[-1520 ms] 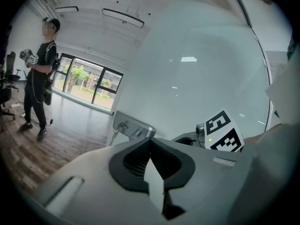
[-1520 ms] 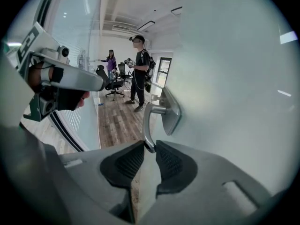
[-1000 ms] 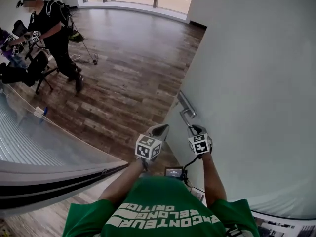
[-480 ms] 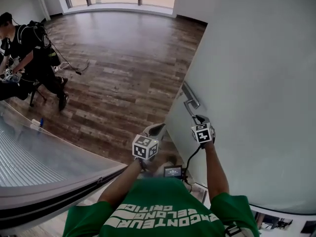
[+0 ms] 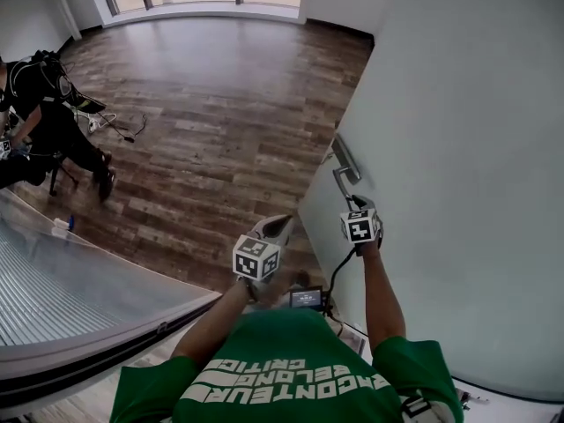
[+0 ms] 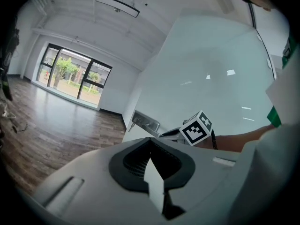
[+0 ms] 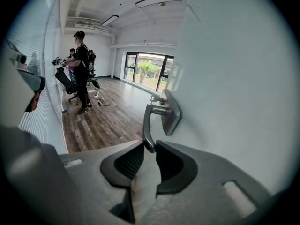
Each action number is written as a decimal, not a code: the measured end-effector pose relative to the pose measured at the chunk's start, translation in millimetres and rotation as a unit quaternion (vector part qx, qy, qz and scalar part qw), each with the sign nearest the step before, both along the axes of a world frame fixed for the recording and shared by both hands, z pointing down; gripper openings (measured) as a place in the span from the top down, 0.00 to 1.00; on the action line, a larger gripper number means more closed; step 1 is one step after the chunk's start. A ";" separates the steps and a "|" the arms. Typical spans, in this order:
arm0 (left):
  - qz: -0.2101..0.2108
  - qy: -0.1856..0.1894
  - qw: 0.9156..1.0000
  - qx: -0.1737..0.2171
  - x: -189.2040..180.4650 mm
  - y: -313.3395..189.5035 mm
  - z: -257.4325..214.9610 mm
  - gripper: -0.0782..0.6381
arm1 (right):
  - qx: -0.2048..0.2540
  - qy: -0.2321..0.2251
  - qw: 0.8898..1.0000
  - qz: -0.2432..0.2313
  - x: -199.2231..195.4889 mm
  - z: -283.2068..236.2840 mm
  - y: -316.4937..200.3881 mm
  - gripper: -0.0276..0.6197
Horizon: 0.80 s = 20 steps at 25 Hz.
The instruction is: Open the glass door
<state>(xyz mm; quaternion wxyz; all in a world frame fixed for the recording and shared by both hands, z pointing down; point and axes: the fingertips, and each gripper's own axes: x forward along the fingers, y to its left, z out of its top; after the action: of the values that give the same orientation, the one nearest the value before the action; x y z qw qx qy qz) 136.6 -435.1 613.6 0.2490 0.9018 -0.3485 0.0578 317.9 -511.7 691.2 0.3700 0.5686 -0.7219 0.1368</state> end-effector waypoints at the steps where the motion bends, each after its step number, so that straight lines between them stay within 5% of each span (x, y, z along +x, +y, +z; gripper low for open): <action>1: 0.003 -0.001 1.000 0.001 8.6 -2.6 -0.4 0.87 | 0.001 0.001 1.000 0.003 9.3 0.6 -4.3 0.85; 20: 0.029 0.001 1.000 0.001 84.1 -42.6 -7.1 0.87 | 0.008 0.016 0.996 0.087 125.1 -1.3 -43.7 0.84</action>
<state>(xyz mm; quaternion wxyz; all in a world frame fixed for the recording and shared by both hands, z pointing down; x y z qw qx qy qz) 220.6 -477.7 606.5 0.2471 0.9118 -0.3215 0.0638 443.0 -555.4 689.9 0.3642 0.6341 -0.6647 0.1534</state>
